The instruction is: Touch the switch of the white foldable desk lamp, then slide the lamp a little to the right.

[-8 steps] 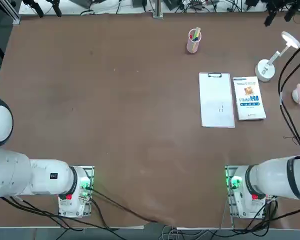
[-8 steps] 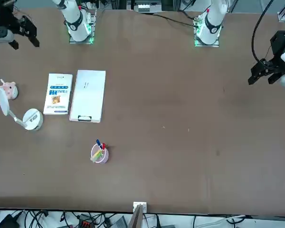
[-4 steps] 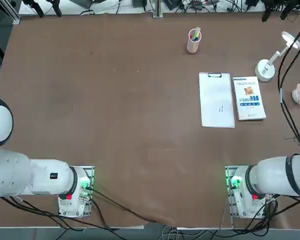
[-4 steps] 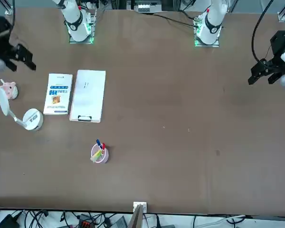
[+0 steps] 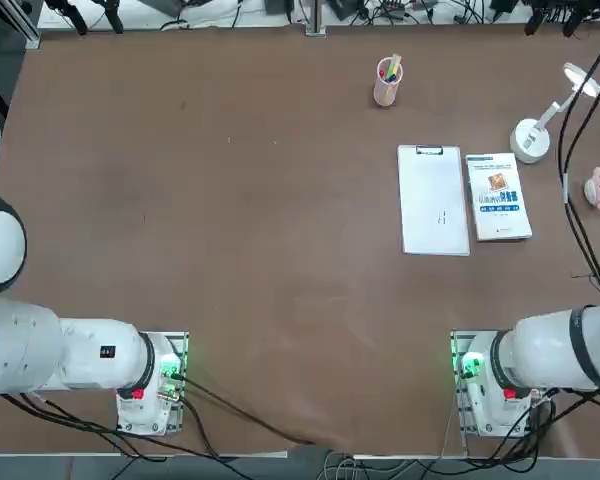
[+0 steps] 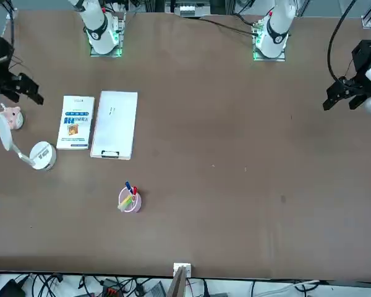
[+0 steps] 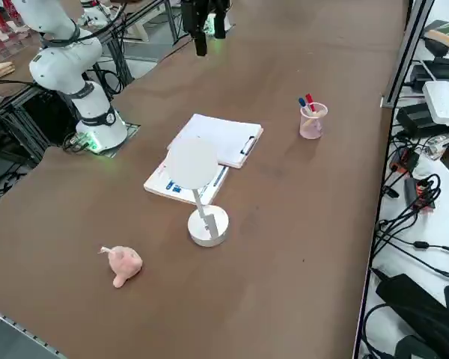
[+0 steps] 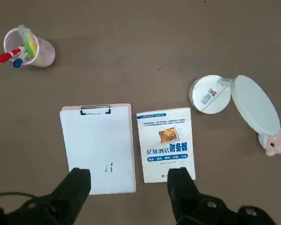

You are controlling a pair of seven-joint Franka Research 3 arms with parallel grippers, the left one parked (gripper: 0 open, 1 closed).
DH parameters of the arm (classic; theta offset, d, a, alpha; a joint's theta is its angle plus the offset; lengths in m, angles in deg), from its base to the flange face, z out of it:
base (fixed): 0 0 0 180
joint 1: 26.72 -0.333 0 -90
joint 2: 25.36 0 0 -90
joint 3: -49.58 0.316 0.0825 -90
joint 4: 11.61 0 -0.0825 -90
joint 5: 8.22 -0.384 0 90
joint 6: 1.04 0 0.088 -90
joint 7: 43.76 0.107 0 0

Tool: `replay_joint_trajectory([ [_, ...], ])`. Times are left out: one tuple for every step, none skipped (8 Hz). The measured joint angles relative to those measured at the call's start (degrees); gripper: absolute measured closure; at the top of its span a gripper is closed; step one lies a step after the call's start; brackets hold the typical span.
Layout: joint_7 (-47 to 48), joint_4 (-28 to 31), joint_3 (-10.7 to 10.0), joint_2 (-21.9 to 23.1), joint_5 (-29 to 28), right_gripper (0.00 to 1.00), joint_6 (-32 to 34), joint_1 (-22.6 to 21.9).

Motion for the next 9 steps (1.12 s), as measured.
replay_joint_trajectory([
  [0.13,0.77,0.39,0.83,-0.04,0.00,-0.41,0.76],
  [0.13,1.44,1.11,1.47,-0.09,0.00,-0.82,1.42],
  [0.13,1.77,1.66,1.64,-0.20,0.00,-1.16,1.74],
  [-0.50,1.83,2.00,1.47,-0.34,0.00,-1.31,1.82],
  [-1.97,1.86,2.37,1.12,-0.44,0.00,-1.31,1.83],
  [-2.90,1.89,2.65,0.66,-0.48,0.00,-1.30,1.83],
  [-3.07,1.91,2.71,0.16,-0.48,0.00,-1.31,1.84],
  [-3.11,1.92,2.71,-0.21,-0.51,0.00,-1.31,1.85],
  [-3.11,1.91,2.75,-0.28,-0.55,0.00,-1.31,1.84],
])
